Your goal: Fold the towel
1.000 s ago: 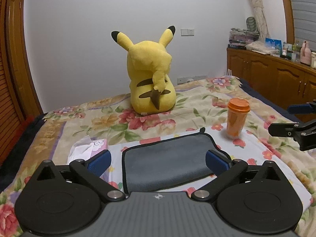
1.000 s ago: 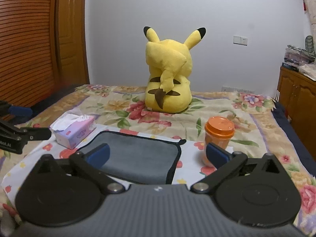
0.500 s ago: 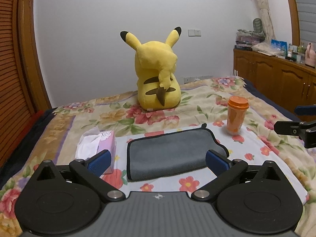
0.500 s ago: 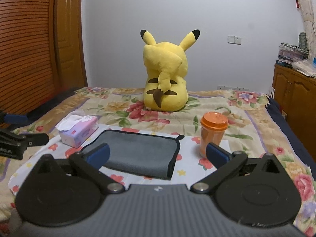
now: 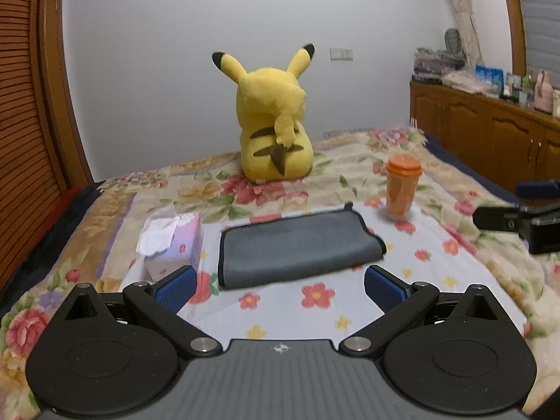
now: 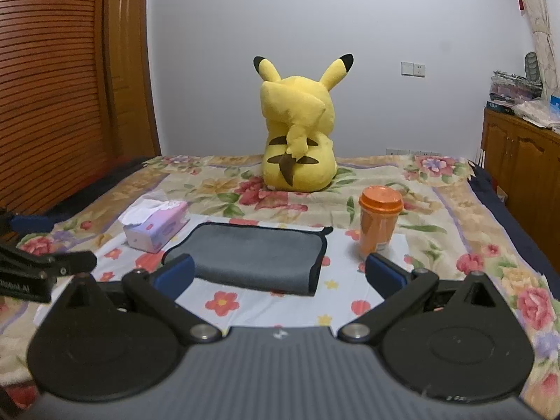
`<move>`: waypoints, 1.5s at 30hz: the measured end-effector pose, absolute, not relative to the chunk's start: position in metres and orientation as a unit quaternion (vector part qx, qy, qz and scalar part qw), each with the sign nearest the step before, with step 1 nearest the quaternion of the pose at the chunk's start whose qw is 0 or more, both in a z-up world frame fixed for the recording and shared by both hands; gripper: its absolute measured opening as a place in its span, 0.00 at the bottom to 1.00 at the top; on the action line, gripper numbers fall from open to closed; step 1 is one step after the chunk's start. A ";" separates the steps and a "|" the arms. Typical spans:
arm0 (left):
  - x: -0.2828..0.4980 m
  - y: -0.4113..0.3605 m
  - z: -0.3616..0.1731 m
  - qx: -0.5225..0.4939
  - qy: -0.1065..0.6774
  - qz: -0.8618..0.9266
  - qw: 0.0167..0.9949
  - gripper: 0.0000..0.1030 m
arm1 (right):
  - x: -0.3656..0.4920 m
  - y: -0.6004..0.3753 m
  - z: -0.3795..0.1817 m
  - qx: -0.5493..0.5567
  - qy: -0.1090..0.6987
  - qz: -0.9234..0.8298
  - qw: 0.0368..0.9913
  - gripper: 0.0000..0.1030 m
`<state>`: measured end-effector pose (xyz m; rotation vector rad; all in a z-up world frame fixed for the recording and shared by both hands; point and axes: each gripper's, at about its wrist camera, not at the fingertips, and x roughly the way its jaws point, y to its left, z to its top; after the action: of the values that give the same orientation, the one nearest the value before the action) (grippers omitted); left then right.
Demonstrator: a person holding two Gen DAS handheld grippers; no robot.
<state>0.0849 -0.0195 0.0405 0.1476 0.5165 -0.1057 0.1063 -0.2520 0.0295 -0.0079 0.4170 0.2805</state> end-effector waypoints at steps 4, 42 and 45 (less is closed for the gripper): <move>0.075 -0.020 0.031 0.070 0.264 -0.054 0.961 1.00 | 0.097 -0.252 0.025 -0.005 0.211 0.139 0.968 1.00; 0.034 -0.017 -0.025 0.035 0.286 -0.031 0.957 1.00 | 0.051 -0.244 -0.027 -0.006 0.235 0.133 0.963 1.00; 0.033 -0.014 -0.023 0.025 0.280 -0.028 0.959 1.00 | 0.052 -0.242 -0.029 -0.013 0.234 0.131 0.963 1.00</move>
<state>0.0325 -0.0136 -0.0232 0.0499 0.5685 -0.0573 0.0518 -0.2421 -0.0290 -0.0258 0.4747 0.2655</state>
